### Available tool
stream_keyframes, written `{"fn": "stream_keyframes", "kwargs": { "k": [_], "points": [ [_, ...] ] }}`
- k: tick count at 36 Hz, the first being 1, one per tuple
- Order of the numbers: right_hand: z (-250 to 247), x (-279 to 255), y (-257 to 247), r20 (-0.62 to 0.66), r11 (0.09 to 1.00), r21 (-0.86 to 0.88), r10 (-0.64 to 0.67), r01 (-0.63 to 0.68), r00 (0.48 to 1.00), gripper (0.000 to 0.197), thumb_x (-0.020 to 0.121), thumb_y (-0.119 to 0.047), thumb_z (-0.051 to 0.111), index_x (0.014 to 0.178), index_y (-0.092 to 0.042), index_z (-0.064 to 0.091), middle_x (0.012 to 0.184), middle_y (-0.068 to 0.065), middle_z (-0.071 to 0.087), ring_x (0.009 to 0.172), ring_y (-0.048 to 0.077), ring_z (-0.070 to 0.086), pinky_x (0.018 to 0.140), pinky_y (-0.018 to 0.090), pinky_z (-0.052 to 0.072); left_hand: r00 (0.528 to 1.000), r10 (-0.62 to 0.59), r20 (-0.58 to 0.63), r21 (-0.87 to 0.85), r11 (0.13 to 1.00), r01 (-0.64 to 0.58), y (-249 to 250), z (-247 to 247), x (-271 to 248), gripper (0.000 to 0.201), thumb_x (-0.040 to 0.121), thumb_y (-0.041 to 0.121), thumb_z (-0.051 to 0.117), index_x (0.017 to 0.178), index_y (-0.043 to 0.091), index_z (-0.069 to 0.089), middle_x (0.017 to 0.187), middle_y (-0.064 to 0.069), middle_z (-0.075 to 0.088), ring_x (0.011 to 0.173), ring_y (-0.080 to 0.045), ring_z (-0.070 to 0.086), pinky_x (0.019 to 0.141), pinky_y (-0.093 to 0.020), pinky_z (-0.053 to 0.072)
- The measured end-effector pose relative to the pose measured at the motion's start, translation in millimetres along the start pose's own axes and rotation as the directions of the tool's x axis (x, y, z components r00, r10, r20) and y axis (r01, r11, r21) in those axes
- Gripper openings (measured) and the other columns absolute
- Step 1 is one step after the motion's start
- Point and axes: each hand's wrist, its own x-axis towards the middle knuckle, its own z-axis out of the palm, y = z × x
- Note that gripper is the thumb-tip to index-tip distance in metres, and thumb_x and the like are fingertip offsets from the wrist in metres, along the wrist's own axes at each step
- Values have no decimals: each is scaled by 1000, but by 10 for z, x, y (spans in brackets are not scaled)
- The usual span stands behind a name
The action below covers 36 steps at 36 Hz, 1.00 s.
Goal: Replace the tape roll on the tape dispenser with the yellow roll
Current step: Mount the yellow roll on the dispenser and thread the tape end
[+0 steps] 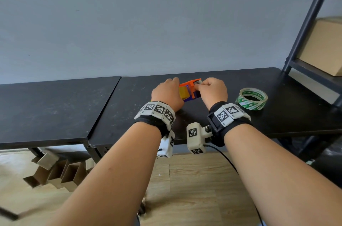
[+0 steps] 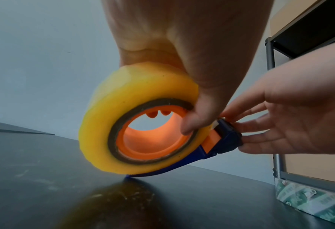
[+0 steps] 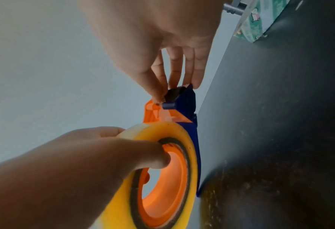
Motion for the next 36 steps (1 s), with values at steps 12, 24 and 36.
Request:
{"fn": "stream_keyframes", "kwargs": {
  "k": [12,24,36],
  "points": [
    [-37,36,-73,-74,996,85,-20,27,997,15,85,-21,67,77,-8,68,76,0,64,75,19,60,67,28,43,999,-44,-32,-67,997,42,-100,-11,-6,45,78,32,70,116,17,49,112,-5,59,99,-26,60,71,-35,47],
    [-44,-26,-81,-152,993,110,-36,53,988,20,87,-29,65,79,-11,67,75,-2,63,71,18,56,65,27,38,998,-59,-31,-28,998,58,-100,-36,-12,48,80,28,70,120,12,49,119,-8,57,107,-28,58,81,-39,49],
    [-60,2,-93,-145,994,107,-12,28,989,19,89,-30,61,87,-12,67,82,-3,62,76,18,56,67,28,39,999,-17,-28,29,999,18,-123,-128,2,47,75,43,73,108,16,52,107,-5,62,96,-27,62,74,-38,54]
  ]
}}
